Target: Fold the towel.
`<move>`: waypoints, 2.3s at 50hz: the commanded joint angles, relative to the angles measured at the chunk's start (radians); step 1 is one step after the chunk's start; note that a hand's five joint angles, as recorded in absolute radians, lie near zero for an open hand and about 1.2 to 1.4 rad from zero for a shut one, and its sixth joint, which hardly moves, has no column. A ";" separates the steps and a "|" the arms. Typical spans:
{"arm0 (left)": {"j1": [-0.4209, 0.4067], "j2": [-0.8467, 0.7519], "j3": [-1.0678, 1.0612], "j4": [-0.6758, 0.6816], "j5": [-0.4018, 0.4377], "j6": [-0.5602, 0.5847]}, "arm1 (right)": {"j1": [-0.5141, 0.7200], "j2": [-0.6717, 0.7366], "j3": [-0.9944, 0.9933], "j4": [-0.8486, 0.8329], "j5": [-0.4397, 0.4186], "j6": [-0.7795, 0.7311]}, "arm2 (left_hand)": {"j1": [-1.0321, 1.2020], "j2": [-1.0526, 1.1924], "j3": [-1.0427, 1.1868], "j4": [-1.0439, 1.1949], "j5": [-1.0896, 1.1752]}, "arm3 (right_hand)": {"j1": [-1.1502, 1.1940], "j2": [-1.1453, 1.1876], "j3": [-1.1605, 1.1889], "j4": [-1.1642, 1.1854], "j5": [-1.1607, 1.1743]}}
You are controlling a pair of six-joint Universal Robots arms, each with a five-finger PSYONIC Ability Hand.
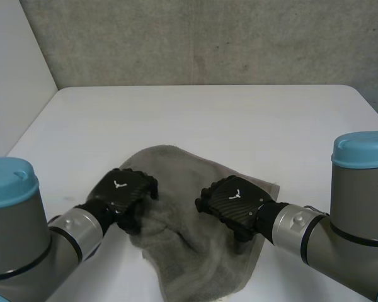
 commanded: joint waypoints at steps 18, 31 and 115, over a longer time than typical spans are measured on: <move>0.193 -0.116 0.170 0.004 0.005 0.000 | 0.351 0.154 -0.068 -0.099 0.049 0.092 | -0.127 -0.123 -0.123 -0.125 -0.124 | -0.035 -0.041 -0.038 -0.029 0.010; 0.221 -0.126 0.173 0.004 0.005 -0.001 | 0.363 0.208 -0.062 -0.200 0.295 -0.100 | -0.127 -0.123 -0.123 -0.125 -0.124 | 0.993 0.987 0.989 0.999 1.038; 0.003 -0.017 0.471 -0.234 -0.015 0.046 | -0.267 -0.129 -0.459 0.300 0.066 0.088 | 0.791 0.795 0.795 0.794 0.795 | 0.995 0.989 0.991 1.001 1.040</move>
